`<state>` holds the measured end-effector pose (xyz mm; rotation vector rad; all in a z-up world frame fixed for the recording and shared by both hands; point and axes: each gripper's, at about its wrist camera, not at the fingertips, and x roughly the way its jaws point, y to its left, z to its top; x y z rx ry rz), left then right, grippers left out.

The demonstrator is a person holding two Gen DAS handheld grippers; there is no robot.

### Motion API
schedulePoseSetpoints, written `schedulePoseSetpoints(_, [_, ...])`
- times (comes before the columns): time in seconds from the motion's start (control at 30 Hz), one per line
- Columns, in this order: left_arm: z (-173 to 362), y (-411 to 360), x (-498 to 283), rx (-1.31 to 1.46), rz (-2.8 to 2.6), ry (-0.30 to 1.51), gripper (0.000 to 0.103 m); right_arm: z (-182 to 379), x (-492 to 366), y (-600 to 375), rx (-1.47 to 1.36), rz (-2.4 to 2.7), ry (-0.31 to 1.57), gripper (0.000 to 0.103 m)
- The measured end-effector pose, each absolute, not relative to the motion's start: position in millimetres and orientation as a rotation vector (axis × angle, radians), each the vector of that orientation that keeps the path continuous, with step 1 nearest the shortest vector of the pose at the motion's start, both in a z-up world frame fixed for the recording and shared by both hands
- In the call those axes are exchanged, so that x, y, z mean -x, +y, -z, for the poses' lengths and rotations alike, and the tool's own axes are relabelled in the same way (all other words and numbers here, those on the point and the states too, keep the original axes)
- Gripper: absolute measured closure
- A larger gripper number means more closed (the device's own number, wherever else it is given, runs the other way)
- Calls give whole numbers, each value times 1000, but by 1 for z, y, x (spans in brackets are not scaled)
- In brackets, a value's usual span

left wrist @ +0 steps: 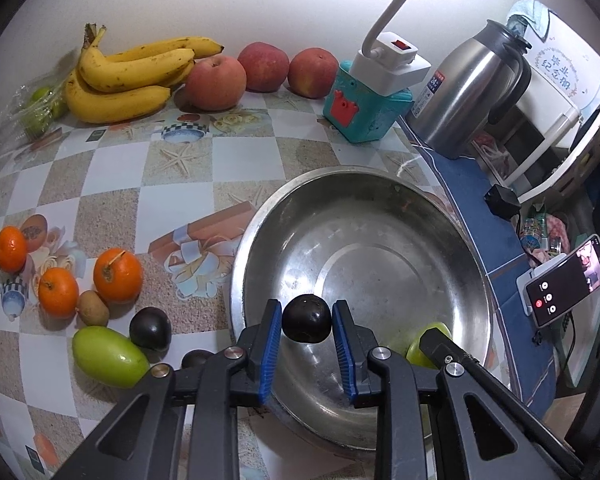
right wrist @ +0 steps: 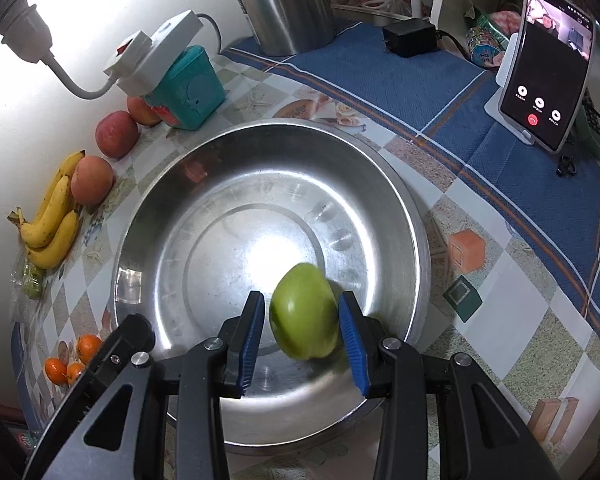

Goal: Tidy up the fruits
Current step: 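Carry the lime with the right tool while the left tool carries the plum over the steel bowl, then open the right tool to drop the lime while the left tool releases the plum into the bowl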

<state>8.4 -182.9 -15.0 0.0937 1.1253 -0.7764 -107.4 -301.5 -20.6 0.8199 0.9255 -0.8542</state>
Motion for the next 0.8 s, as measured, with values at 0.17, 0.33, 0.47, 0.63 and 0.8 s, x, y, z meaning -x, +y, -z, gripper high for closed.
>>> schedulePoseSetpoints(0.17, [11, -181, -9, -78, 779, 1118, 61, 18, 107, -302, -817, 851, 916, 63])
schedulePoseSetpoints(0.33, [5, -176, -11, -68, 765, 1109, 58, 13, 110, -301, -811, 854, 901, 63])
schedulePoseSetpoints(0.47, [0, -168, -17, -63, 725, 1101, 44, 10, 110, -301, -798, 857, 892, 55])
schedulePoseSetpoints(0.63, [-1, -155, -25, -62, 650, 1107, 31, 10, 111, -301, -780, 868, 894, 40])
schedulePoseSetpoints(0.8, [2, -140, -35, -89, 529, 1117, 17, 10, 108, -299, -761, 857, 900, 27])
